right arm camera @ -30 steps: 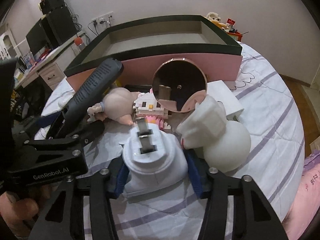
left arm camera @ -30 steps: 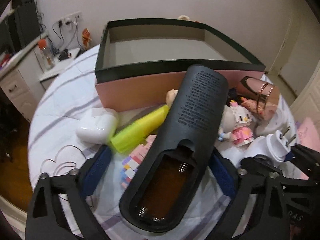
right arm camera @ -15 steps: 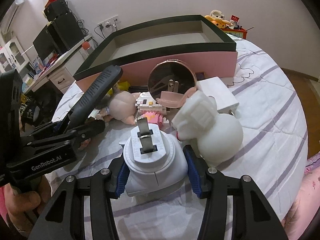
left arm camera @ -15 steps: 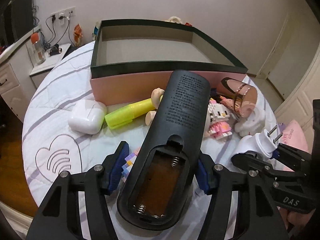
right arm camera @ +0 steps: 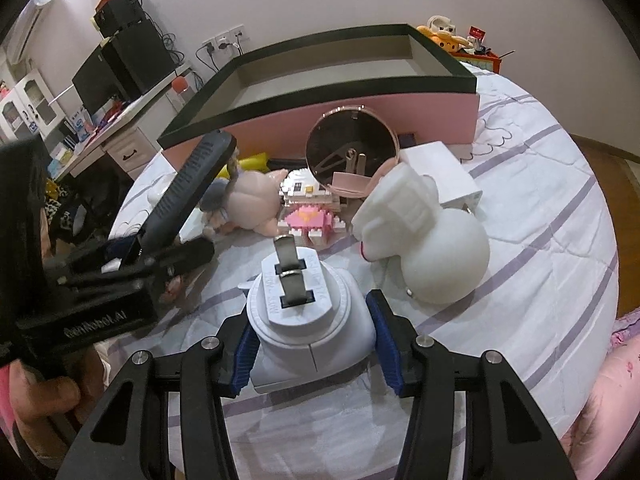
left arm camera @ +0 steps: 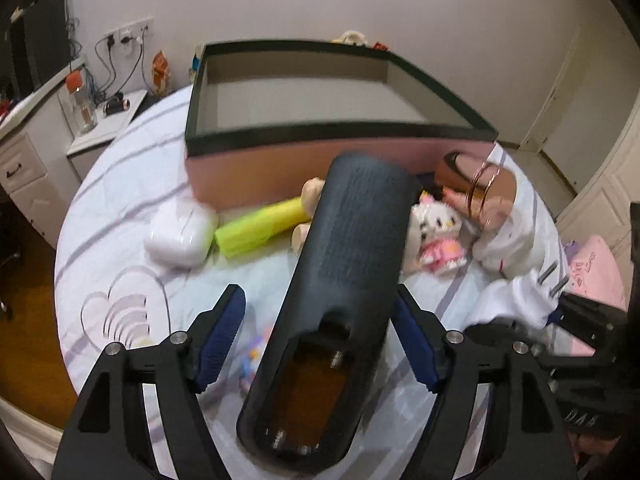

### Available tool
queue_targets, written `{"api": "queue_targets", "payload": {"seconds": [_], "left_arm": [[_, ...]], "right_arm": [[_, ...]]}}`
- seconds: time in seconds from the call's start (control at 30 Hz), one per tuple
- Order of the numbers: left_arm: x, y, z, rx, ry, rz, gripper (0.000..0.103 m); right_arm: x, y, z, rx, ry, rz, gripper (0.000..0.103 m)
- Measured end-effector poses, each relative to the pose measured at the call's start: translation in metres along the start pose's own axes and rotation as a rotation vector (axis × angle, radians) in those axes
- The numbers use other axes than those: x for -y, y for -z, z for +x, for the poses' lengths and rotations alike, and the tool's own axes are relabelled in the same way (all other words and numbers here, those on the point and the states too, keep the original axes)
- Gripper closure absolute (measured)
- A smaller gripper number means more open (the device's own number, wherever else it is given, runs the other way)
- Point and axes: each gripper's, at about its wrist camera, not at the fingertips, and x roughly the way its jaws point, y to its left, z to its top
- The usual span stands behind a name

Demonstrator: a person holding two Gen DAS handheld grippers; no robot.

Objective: Organize rigid objects
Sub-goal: 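Lift the remote with the left tool while the right tool lifts the adapter over the box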

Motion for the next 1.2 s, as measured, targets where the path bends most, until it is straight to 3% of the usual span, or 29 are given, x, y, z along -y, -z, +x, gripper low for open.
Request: {"api": "queue_targets", "payload": {"seconds": [0.03,0.17,0.27,0.6,0.9,1.2], "left_arm": [[0.0,-0.003,0.0,0.004,0.011,0.004,0.029],[0.005,-0.007,0.0,0.005,0.053,0.024,0.055],[0.011,-0.001,-0.002,0.009,0.023,0.051,0.055],[0.002,0.006,-0.037,0.066,0.081,-0.001,0.06],[-0.004,0.01,-0.032,0.051,0.098,-0.043,0.06],[-0.007,0.004,-0.043,0.087,0.107,-0.049,0.06]], "right_arm": [[0.0,0.0,0.0,0.0,0.0,-0.001,0.051],[-0.003,-0.002,0.0,-0.001,0.001,-0.007,0.051],[-0.003,-0.002,-0.001,0.0,-0.004,-0.008,0.051],[-0.009,-0.001,-0.015,0.021,-0.045,-0.014,0.051],[-0.011,-0.001,-0.02,0.027,-0.054,-0.02,0.051],[-0.012,0.0,-0.027,0.042,-0.065,-0.018,0.051]]}}
